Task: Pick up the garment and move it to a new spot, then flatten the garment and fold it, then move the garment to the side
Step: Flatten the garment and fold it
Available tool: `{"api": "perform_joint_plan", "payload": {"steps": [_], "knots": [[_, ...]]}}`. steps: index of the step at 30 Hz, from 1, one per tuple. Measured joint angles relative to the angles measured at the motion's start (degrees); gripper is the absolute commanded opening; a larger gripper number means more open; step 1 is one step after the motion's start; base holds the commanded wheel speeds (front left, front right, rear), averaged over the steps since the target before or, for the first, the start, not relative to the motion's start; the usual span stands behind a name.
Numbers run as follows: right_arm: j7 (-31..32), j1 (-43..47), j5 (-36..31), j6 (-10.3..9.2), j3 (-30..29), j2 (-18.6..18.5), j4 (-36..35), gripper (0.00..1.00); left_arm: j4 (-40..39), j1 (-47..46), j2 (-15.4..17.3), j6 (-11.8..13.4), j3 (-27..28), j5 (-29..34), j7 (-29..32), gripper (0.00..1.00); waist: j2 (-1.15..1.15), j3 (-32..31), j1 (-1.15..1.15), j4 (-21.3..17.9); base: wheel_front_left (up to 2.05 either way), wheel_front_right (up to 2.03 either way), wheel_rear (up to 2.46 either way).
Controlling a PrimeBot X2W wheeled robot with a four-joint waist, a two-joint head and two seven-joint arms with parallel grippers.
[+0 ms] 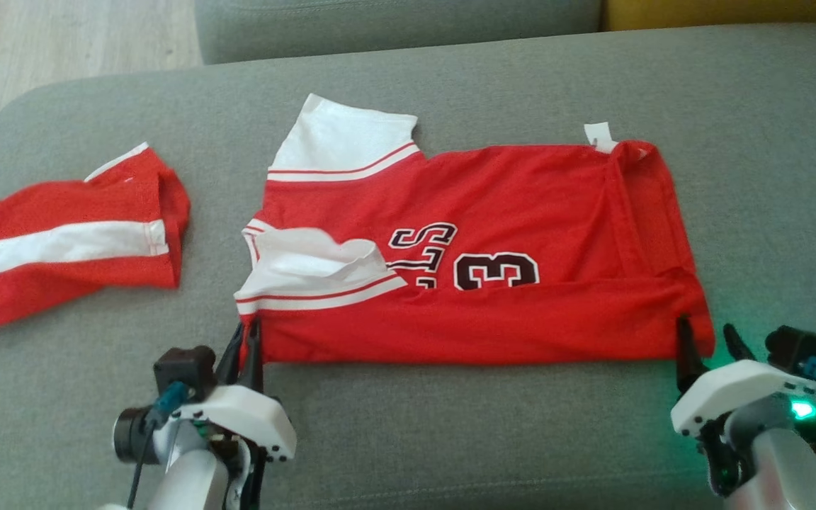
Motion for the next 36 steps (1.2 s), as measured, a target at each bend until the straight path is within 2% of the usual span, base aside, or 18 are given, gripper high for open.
{"api": "perform_joint_plan", "payload": {"steps": [6,7,8,13,21,28,33,34,35,36], "knots": [[0.4,-3.3,0.3,0.0,0.6,0.0,6.1,1.0,-1.8,0.2,0.0,0.0,-0.8,0.2,0.0,0.0,0.0,0.6,0.0,0.3,0.0,0.0,0.0],[0.4,-3.9,1.1,0.0,1.1,-0.1,6.9,0.44,-1.9,0.2,0.0,0.0,-0.8,0.2,0.0,0.0,0.0,0.7,0.0,0.3,0.0,0.0,0.0],[0.4,-4.4,1.9,0.0,1.6,-0.1,7.3,0.0,-2.1,0.4,0.0,0.0,-0.8,0.2,0.0,0.0,0.0,0.7,0.0,0.2,0.0,0.0,0.0],[-0.7,-5.3,1.6,0.0,4.7,0.0,9.1,0.0,-1.9,1.9,0.5,0.1,-0.8,0.2,0.0,0.0,0.0,0.1,0.0,-0.7,0.0,0.0,0.0],[-1.0,-4.1,-0.9,0.0,3.9,0.0,7.2,0.0,-1.4,4.3,2.1,0.0,-0.8,-0.4,0.7,0.0,0.0,-2.5,0.0,-1.9,0.0,0.0,0.0],[5.8,3.0,-1.1,0.0,3.9,-0.2,-0.2,0.0,-3.9,10.2,3.8,-0.5,-0.9,-1.0,2.1,0.0,0.0,-5.9,0.0,-2.3,0.0,0.0,0.0],[13.2,7.7,-0.8,0.0,2.8,-0.6,-7.3,0.0,-6.9,13.4,4.3,-0.5,-1.2,-2.0,3.9,0.0,0.0,-7.1,0.0,-2.3,0.0,0.0,0.0],[14.5,8.6,-0.6,0.0,2.6,-0.6,-8.6,0.22,-7.3,13.9,4.3,-0.7,-1.5,-2.5,4.8,0.0,0.0,-7.2,0.0,-2.3,0.0,0.0,0.0],[15.0,9.6,-0.7,0.0,2.3,-0.6,-10.0,0.96,-7.5,14.4,4.3,-0.8,-2.0,-2.9,5.6,0.12,0.0,-7.3,0.0,-2.3,0.0,0.0,0.0],[15.1,10.5,-1.2,0.0,1.8,-0.6,-11.3,1.0,-7.5,14.8,4.3,-1.0,-2.5,-2.9,6.2,0.55,0.0,-7.3,0.0,-2.3,0.0,0.0,0.0]]}}
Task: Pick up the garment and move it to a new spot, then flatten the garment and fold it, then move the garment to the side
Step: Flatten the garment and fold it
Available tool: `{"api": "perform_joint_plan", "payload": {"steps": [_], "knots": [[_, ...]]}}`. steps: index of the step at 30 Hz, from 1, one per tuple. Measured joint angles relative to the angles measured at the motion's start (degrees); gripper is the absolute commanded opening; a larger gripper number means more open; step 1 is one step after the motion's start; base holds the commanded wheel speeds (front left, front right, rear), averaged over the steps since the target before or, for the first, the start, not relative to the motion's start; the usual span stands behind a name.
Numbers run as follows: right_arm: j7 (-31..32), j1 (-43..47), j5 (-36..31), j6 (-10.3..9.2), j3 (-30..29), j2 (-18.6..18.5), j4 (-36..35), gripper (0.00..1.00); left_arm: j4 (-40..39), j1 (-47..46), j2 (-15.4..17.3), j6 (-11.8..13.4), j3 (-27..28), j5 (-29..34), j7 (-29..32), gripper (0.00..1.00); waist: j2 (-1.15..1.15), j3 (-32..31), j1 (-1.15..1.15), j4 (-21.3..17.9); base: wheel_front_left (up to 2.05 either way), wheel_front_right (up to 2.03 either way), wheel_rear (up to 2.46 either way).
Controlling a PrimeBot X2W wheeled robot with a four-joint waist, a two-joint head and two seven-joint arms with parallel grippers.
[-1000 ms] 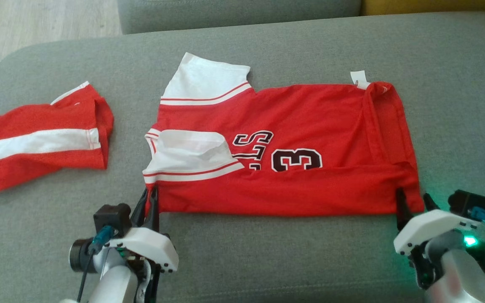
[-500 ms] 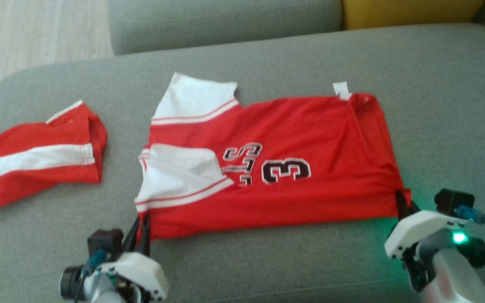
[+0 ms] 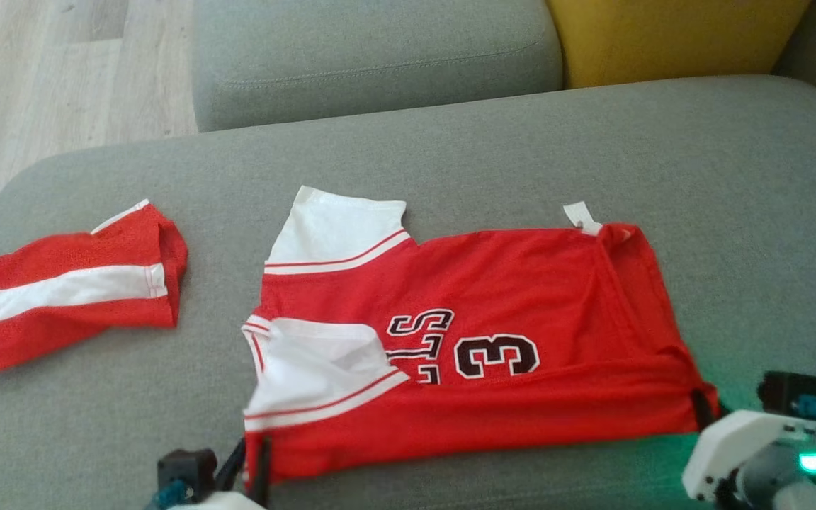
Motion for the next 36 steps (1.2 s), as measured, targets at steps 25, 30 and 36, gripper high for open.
{"api": "perform_joint_plan", "payload": {"steps": [25,30,36], "knots": [[-13.2,-10.9,-2.3,0.0,7.2,0.3,-13.0,1.0,-1.6,-24.6,1.7,-4.2,1.7,-1.1,3.5,1.0,0.0,9.1,0.0,-1.7,0.0,0.0,0.0],[-13.3,-17.9,-2.3,0.0,10.5,-1.0,-11.4,1.0,7.5,-41.8,4.0,-8.7,0.6,-2.3,13.8,1.0,0.0,13.6,0.0,-3.1,0.0,0.0,0.0],[-14.8,-24.0,-1.7,0.0,15.7,-1.1,-9.0,1.0,19.0,-55.0,9.1,-10.6,-2.3,-3.2,22.6,1.0,0.0,17.9,0.01,-6.7,0.0,0.0,0.0]]}}
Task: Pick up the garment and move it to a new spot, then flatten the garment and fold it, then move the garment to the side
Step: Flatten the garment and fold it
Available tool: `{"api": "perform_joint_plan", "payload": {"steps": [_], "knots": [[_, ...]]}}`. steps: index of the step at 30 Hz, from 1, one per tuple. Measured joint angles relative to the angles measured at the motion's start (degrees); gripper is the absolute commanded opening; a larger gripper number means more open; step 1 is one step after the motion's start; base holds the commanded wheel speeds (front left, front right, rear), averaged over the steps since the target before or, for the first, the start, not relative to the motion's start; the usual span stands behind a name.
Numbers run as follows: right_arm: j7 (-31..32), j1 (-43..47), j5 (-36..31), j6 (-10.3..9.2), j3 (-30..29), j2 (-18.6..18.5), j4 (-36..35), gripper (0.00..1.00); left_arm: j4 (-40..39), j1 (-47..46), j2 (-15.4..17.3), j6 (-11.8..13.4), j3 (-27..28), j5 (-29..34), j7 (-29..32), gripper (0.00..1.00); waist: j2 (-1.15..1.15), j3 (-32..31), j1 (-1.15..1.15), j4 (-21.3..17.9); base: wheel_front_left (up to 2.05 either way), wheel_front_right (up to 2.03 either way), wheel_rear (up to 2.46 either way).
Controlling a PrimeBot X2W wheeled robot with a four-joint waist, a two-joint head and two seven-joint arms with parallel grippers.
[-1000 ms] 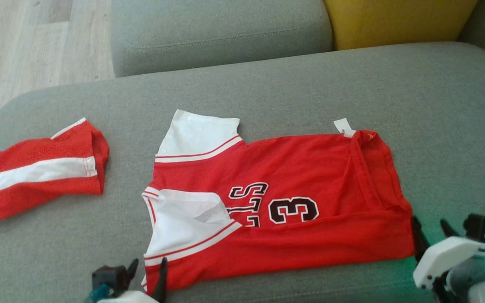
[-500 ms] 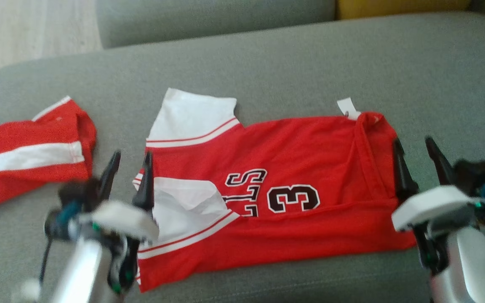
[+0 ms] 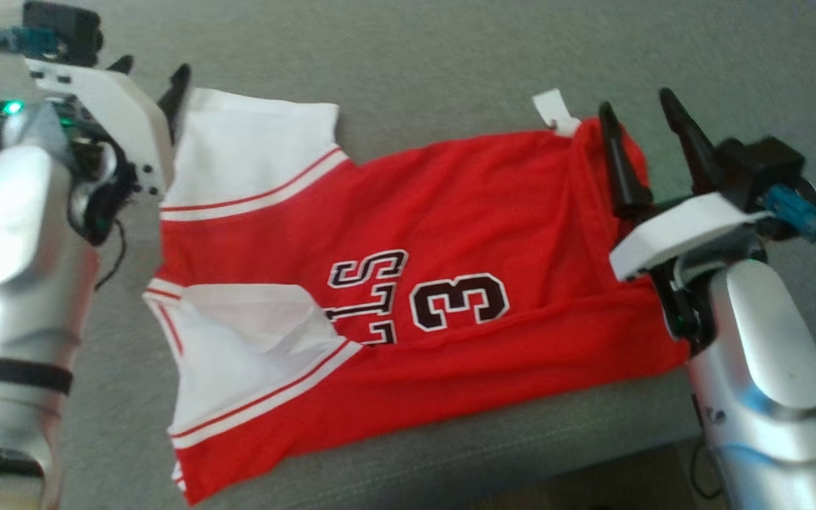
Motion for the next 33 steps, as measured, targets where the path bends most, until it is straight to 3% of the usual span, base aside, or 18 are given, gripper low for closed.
{"api": "perform_joint_plan", "payload": {"steps": [6,14,24,25,33], "knots": [[-1.6,-3.1,1.1,0.0,3.0,0.0,3.0,1.0,7.3,-4.7,3.0,-0.1,-7.4,-2.4,4.5,1.0,0.0,3.2,0.0,-4.2,0.0,0.0,0.0],[-2.7,-4.8,1.7,0.0,4.0,0.0,4.3,1.0,11.1,-8.0,6.3,-0.5,-13.7,-4.9,3.8,1.0,0.0,4.9,0.0,-6.3,0.0,0.0,0.0],[-3.1,-5.9,2.1,0.0,4.4,0.0,4.4,1.0,15.6,-11.7,7.1,-0.5,-18.5,-7.2,3.0,1.0,0.0,7.3,0.0,-7.7,0.0,0.0,0.0],[-3.1,-5.9,2.1,0.0,4.3,0.0,4.4,1.0,15.8,-12.1,7.1,-0.5,-18.9,-7.9,2.9,0.0,0.0,7.4,0.0,-7.7,0.0,0.0,0.0],[-0.7,-5.9,1.4,0.0,2.4,-0.8,6.3,1.0,13.8,-11.4,6.1,-0.5,-24.3,-14.1,0.1,0.0,0.0,6.4,0.0,-5.3,0.0,0.0,0.0]]}}
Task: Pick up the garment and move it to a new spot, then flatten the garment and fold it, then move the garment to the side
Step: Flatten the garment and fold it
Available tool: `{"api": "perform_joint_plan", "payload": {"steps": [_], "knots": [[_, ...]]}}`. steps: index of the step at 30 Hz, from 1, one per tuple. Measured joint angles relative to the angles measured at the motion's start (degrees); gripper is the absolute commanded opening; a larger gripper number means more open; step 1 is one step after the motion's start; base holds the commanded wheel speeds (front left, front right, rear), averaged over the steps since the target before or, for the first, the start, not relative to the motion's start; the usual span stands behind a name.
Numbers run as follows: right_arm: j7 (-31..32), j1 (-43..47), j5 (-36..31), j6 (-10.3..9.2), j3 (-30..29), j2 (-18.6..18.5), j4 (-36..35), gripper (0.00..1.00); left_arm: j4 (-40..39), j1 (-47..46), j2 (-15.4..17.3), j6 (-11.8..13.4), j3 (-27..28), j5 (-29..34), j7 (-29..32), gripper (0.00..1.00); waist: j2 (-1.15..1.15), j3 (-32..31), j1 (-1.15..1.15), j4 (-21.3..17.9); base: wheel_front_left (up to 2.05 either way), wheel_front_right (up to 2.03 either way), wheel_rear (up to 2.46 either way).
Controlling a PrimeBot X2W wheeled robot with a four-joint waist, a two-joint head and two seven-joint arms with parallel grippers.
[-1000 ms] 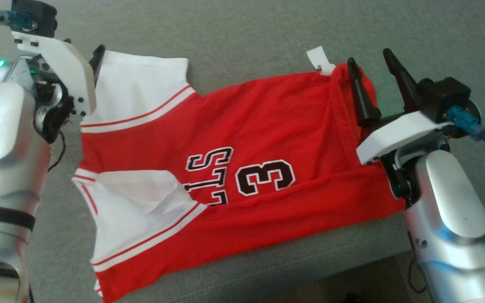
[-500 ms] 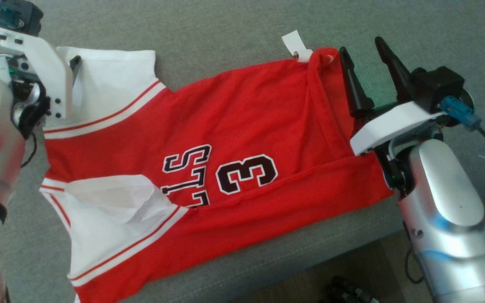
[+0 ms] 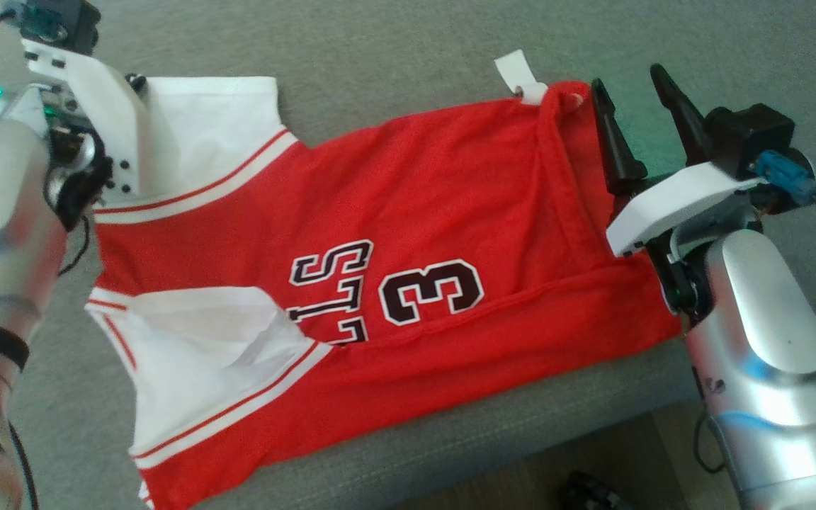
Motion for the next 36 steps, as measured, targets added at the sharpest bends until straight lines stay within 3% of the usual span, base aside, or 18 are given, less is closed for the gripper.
{"api": "perform_joint_plan", "payload": {"steps": [10,18,26,36], "knots": [[5.3,-2.9,-1.2,0.0,3.4,-2.1,6.8,1.0,-5.7,1.1,-2.5,0.0,-3.3,-5.5,-6.8,0.0,0.0,-3.1,0.0,6.8,0.0,0.0,0.0],[8.8,-5.8,-1.1,0.0,8.6,-6.1,17.0,1.0,-8.6,2.2,-2.7,0.0,-5.9,-7.3,-8.3,0.0,0.0,-4.8,0.0,11.0,0.0,0.0,0.0],[9.3,-8.5,-1.8,0.0,7.6,-9.8,24.7,1.0,-9.0,2.3,-2.6,0.0,-7.2,-8.5,-9.2,0.0,0.0,-4.9,0.0,11.2,0.0,0.0,0.0],[7.4,-11.7,-3.0,0.0,4.6,-10.0,30.6,1.0,-8.8,2.1,-2.5,0.0,-8.6,-9.5,-9.8,0.0,0.0,-3.9,0.0,10.4,0.0,0.0,0.0]]}}
